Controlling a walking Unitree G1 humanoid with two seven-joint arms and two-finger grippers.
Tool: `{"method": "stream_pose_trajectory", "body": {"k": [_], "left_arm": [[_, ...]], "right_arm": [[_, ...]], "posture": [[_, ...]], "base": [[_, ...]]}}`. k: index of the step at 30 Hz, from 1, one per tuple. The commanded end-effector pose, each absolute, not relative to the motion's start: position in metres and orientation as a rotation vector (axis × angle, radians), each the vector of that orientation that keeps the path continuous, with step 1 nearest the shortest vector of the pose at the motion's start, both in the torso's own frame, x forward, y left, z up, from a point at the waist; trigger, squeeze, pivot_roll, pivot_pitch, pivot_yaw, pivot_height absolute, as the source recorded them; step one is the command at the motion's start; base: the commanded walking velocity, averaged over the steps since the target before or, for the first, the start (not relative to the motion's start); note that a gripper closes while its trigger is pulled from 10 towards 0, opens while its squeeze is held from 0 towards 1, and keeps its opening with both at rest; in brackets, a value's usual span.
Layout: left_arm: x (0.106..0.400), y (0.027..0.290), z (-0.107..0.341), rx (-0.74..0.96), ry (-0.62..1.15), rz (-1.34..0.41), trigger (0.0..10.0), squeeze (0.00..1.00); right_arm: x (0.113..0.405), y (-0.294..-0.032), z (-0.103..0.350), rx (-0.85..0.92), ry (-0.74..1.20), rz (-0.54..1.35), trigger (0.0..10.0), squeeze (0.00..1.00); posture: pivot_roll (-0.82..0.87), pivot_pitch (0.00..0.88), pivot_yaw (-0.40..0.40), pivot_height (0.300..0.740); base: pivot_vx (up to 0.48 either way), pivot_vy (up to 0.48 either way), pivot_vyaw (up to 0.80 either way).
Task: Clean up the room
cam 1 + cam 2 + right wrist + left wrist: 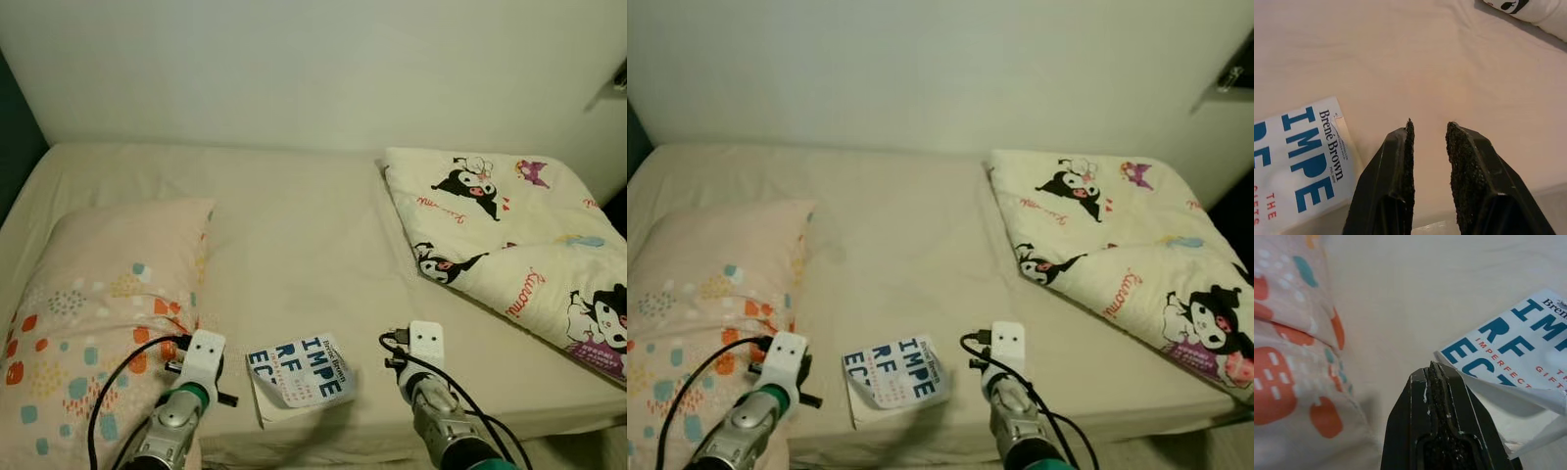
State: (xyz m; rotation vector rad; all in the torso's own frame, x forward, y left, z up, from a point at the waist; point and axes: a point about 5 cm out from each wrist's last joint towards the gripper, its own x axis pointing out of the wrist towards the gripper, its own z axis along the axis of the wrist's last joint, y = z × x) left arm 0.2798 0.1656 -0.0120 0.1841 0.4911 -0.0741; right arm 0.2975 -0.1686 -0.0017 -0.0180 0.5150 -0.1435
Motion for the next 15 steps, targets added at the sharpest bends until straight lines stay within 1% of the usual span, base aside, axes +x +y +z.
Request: {"method": "stream_pose_trajectory", "body": {"k": [1, 2, 3, 4, 7, 12, 15], "left_arm": [[0.276, 0.164, -0.017, 0.182, 0.512, -0.071, 10.0, 0.0], [0.276, 0.162, -0.016, 0.182, 0.508, -0.071, 10.0, 0.0], [0.276, 0.162, -0.016, 0.182, 0.508, -0.071, 10.0, 0.0], [0.277, 0.162, -0.015, 0.182, 0.5, -0.073, 10.0, 0.0], [0.278, 0.162, -0.014, 0.185, 0.489, -0.077, 10.0, 0.0], [0.286, 0.163, -0.008, 0.196, 0.471, -0.08, 10.0, 0.0], [0.289, 0.165, -0.005, 0.198, 0.468, -0.079, 10.0, 0.0]], "right_arm": [[0.297, -0.176, -0.003, -0.036, 0.531, -0.175, 10.0, 0.25], [0.298, -0.179, -0.001, -0.038, 0.533, -0.194, 10.0, 0.04], [0.298, -0.179, -0.001, -0.038, 0.533, -0.194, 10.0, 0.04], [0.301, -0.181, 0.002, -0.041, 0.534, -0.193, 10.0, 0.0], [0.307, -0.182, 0.008, -0.059, 0.514, -0.172, 10.0, 0.0], [0.318, -0.188, 0.023, -0.171, 0.472, -0.13, 10.0, 0.0], [0.321, -0.188, 0.027, -0.22, 0.454, -0.103, 10.0, 0.0]], "posture": [[0.12, 0.052, -0.066, 0.74], [0.11, 0.057, -0.069, 0.74], [0.11, 0.057, -0.069, 0.74], [0.11, 0.067, -0.069, 0.74], [0.11, 0.068, -0.061, 0.74], [0.1, 0.077, -0.026, 0.74], [0.1, 0.077, -0.026, 0.74]], "base": [[0.0, 0.0, 0.0], [0.0, 0.0, 0.0], [0.0, 0.0, 0.0], [0.0, 0.0, 0.0], [0.0, 0.0, 0.0], [0.0, 0.0, 0.0], [0.0, 0.0, 0.0]]}}
